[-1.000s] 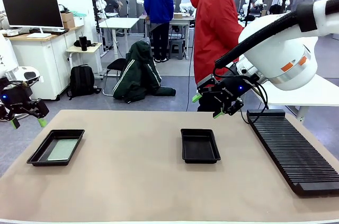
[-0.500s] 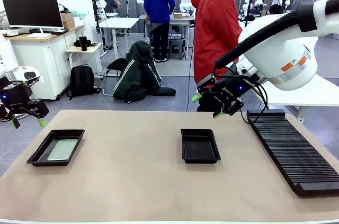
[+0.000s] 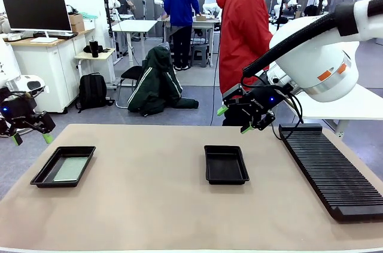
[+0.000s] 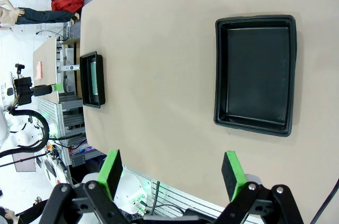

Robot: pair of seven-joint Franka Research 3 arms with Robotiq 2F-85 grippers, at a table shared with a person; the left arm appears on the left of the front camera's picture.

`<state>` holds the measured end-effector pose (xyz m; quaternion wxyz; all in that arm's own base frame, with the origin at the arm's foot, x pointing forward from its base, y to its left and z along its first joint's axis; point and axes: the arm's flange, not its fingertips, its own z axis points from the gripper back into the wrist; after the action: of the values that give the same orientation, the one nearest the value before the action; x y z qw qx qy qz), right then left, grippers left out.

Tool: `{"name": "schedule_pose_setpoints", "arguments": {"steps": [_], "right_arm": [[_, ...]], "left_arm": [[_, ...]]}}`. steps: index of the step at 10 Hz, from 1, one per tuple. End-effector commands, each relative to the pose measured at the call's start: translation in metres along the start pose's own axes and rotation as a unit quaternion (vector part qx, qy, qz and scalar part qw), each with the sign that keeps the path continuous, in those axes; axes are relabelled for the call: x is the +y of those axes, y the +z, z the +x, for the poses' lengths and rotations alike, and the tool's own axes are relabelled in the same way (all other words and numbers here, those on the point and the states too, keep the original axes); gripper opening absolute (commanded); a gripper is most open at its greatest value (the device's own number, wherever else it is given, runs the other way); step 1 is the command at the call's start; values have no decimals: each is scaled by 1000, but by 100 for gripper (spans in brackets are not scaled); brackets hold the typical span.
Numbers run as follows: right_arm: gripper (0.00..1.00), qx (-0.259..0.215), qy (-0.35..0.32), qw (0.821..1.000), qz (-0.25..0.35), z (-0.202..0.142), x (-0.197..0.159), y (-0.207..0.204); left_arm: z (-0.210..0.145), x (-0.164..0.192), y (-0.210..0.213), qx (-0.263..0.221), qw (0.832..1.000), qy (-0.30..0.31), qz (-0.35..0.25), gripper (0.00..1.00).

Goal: Inspect and transfer BCBs to ESD trays.
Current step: Pick up the Blank PCB from the PCB Rack and place it in the right ESD tray.

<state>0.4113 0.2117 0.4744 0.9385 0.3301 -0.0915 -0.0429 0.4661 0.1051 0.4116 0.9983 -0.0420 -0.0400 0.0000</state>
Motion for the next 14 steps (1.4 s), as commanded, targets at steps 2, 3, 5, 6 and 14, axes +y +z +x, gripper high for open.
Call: {"name": "schedule_pose_setpoints", "arguments": {"steps": [2,3,5,6,14], "right_arm": [[100,-6,-8,1000,-1,-1,1,-2],[100,-6,-8,1000,-1,-1,1,-2],[100,-6,-8,1000,-1,-1,1,-2],[100,-6,-8,1000,-1,-1,1,-2],[100,-6,-8,1000,-1,-1,1,-2]], "left_arm": [[0,1,-2,-5,1000,-1,-1,100],[0,1,-2,-5,1000,-1,-1,100],[0,1,-2,-5,1000,-1,-1,100],[0,1,-2,-5,1000,-1,-1,100],[0,1,-2,-5,1000,-1,-1,100]]}}
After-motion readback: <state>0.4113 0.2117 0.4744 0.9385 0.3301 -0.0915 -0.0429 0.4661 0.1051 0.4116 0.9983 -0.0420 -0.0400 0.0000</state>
